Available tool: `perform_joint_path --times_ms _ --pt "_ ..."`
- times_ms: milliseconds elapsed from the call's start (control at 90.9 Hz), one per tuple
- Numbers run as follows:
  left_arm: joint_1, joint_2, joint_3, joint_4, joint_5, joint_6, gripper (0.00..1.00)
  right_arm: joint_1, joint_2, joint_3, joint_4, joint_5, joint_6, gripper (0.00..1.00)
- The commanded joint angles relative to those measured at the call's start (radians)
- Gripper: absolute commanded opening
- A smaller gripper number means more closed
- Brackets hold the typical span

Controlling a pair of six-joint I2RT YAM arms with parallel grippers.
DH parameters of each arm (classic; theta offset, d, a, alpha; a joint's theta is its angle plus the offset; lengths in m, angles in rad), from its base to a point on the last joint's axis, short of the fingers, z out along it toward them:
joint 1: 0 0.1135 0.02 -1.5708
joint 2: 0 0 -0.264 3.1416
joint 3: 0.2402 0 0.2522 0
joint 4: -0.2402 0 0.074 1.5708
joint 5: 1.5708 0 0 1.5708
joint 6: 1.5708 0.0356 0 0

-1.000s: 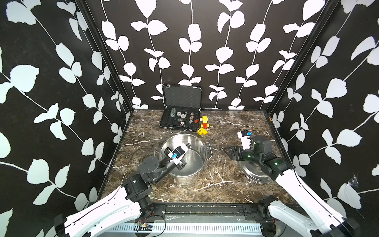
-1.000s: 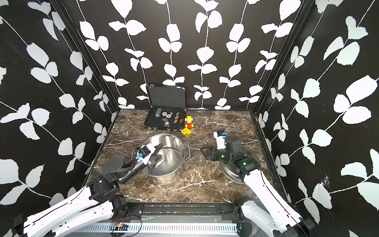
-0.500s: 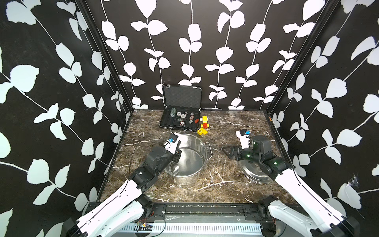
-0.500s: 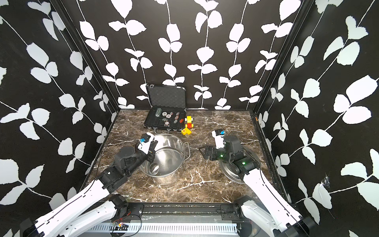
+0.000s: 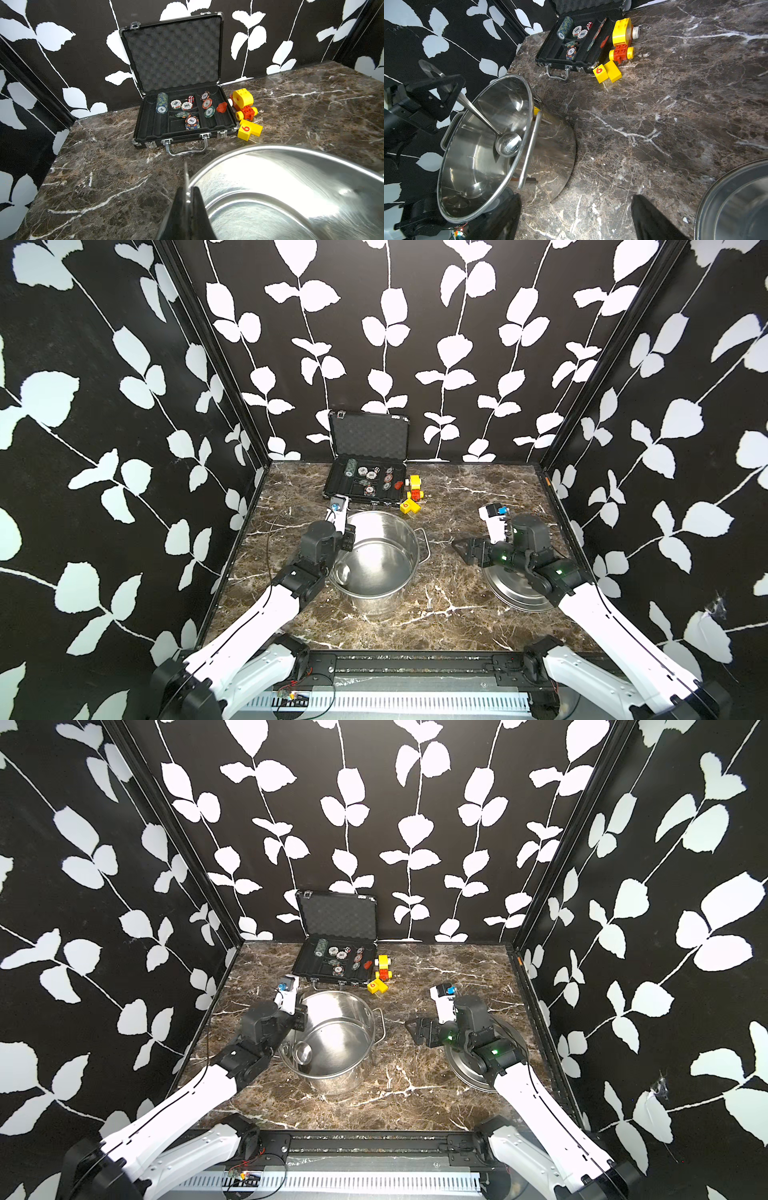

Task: Stir the soup with a spoon
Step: Stir the soup in the pan with a stick.

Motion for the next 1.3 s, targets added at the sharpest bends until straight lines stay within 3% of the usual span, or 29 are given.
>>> perform_joint_path --times_ms 0,143,396,715,979,1287 --pt "0.003 0.057 0.073 0.089 0.024 0.059 0.00 0.008 -0.006 0.017 0.005 0.015 -0.013 0.85" --pt "0.003 0.170 0.158 0.084 0.072 0.096 0.00 0.009 -0.012 0.018 -0.004 0.017 -0.010 0.85" --pt "-0.011 0.369 0.338 0.092 0.320 0.070 0.00 0.010 -0.019 0.025 -0.014 0.025 -0.007 0.85" --pt "-0.160 0.493 0.445 0.137 0.480 0.096 0.00 0.012 -0.033 0.024 -0.025 0.042 -0.005 0.84" --pt "-0.272 0.410 0.373 0.102 0.603 0.082 0.00 0.012 -0.033 0.041 -0.037 0.043 -0.019 0.85" --pt "-0.315 0.177 0.195 0.002 0.674 0.036 0.00 0.014 -0.023 0.046 -0.018 0.038 -0.017 0.85"
